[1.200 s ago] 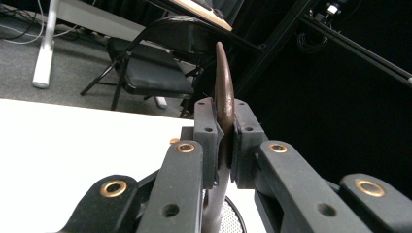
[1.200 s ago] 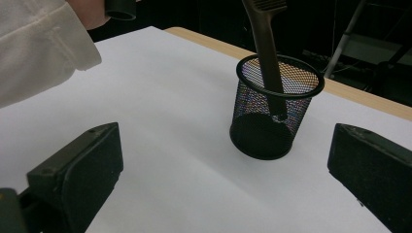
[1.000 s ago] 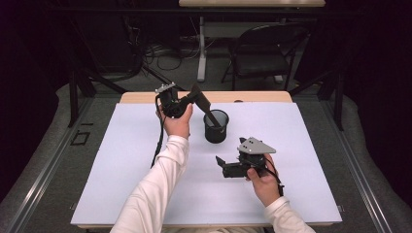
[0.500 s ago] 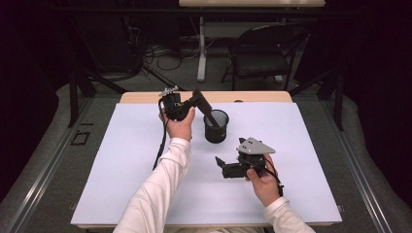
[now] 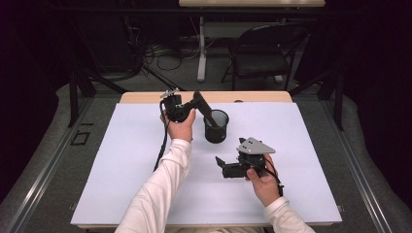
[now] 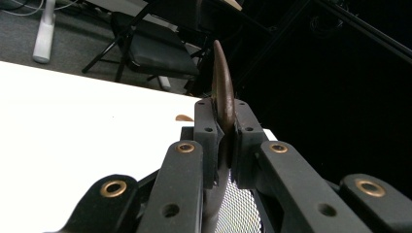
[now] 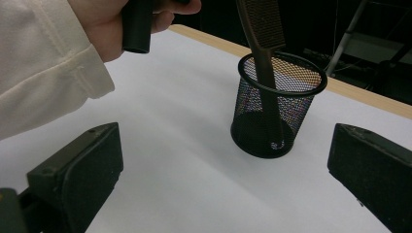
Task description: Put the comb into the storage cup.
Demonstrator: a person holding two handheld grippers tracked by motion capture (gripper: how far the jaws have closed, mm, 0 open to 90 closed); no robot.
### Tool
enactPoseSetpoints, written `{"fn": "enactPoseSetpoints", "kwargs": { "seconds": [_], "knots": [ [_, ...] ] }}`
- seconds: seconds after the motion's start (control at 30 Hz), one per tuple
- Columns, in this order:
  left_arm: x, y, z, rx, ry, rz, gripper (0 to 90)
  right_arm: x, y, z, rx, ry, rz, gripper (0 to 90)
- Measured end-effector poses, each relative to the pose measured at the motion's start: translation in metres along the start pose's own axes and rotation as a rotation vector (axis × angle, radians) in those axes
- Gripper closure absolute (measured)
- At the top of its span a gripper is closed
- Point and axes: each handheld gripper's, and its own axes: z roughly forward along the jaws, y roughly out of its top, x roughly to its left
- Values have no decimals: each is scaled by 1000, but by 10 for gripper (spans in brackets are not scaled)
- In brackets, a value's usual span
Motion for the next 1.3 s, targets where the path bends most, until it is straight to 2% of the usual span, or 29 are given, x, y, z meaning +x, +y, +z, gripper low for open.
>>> {"fn": "enactPoseSetpoints", "kwargs": {
  "seconds": [0.8, 1.13, 1.23, 1.3],
  "knots": [
    [4, 1, 0, 4, 9, -19, 841, 0, 0, 0, 1, -3, -6, 0],
    [11, 0, -1, 4, 11, -52, 840, 0, 0, 0, 2, -4, -7, 0],
    [16, -1, -2, 0, 12, -72, 840, 1, 0, 1, 3, -3, -7, 0],
    [19, -1, -2, -3, -1, -99, 839, 1, 0, 1, 5, -2, -9, 0]
  ]
}}
